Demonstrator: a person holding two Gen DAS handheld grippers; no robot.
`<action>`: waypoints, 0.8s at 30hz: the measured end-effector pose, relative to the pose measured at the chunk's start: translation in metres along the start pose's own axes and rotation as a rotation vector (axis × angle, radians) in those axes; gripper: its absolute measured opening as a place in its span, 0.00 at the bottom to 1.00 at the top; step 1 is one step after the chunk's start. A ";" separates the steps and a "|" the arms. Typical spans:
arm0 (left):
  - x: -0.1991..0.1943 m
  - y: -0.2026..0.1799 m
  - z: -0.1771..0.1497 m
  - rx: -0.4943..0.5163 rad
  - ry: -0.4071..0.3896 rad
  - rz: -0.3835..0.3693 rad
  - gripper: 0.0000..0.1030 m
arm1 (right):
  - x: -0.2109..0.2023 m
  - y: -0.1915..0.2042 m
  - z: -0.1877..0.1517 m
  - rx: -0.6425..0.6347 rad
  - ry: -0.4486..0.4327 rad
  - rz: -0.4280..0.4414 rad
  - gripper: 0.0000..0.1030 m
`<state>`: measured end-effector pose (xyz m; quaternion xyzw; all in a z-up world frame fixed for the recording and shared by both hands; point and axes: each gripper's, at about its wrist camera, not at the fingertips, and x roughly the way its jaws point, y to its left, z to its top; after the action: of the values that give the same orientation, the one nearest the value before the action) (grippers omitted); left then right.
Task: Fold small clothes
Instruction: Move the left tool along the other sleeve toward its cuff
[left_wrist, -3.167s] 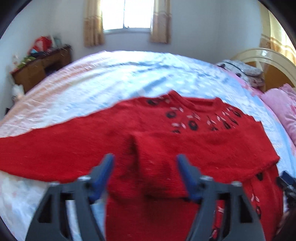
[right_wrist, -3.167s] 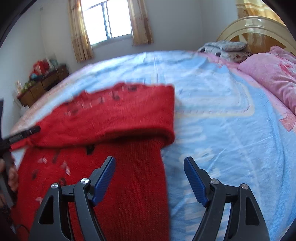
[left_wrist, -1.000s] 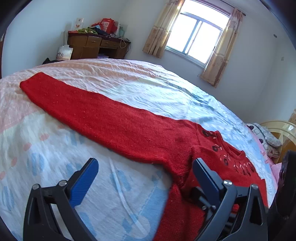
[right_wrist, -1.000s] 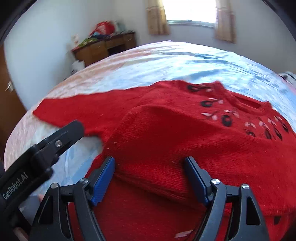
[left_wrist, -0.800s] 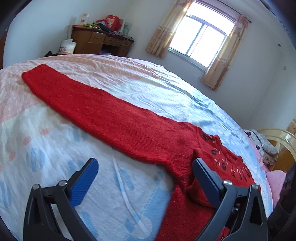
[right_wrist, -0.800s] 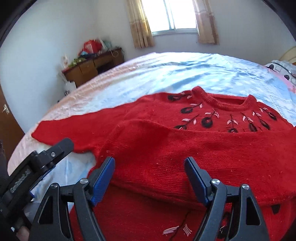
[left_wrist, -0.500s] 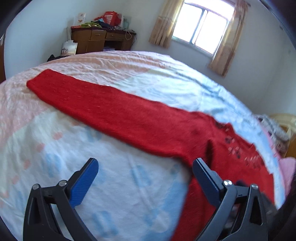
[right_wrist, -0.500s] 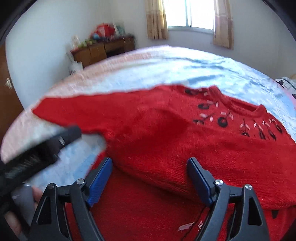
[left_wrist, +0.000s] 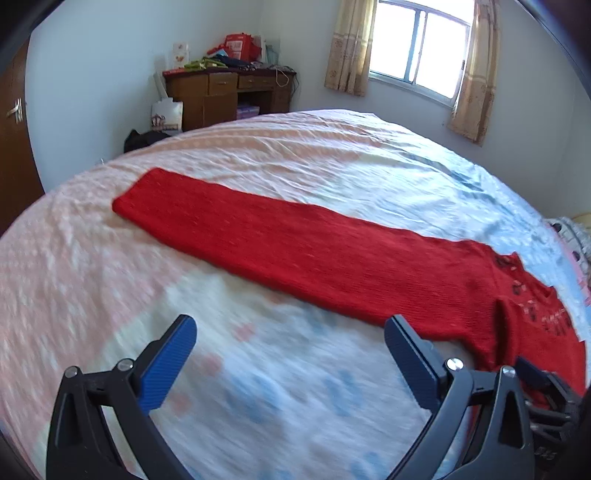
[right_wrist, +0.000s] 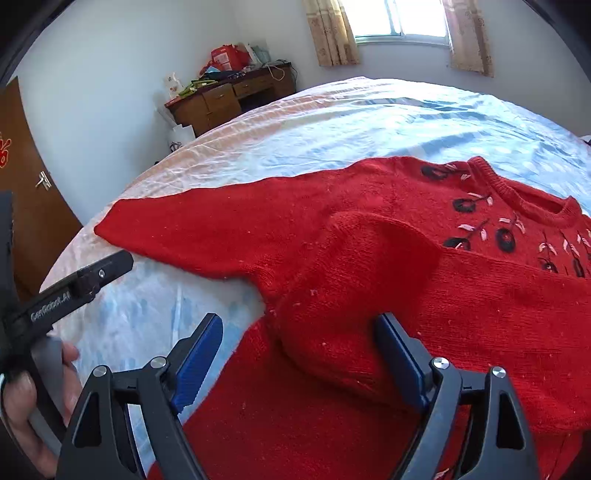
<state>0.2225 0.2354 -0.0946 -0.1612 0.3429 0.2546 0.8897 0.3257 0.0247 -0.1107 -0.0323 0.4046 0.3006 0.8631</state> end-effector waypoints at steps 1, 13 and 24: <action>0.004 0.001 0.002 0.017 0.002 0.015 1.00 | 0.002 0.001 0.000 -0.003 0.004 -0.011 0.83; 0.036 0.042 0.044 0.071 0.034 0.150 1.00 | -0.009 -0.005 -0.007 0.009 -0.028 -0.028 0.83; 0.064 0.067 0.060 0.060 0.081 0.188 1.00 | -0.010 -0.008 -0.007 0.031 -0.039 -0.007 0.83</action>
<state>0.2575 0.3401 -0.1039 -0.1118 0.3994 0.3200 0.8518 0.3199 0.0107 -0.1097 -0.0144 0.3920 0.2919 0.8723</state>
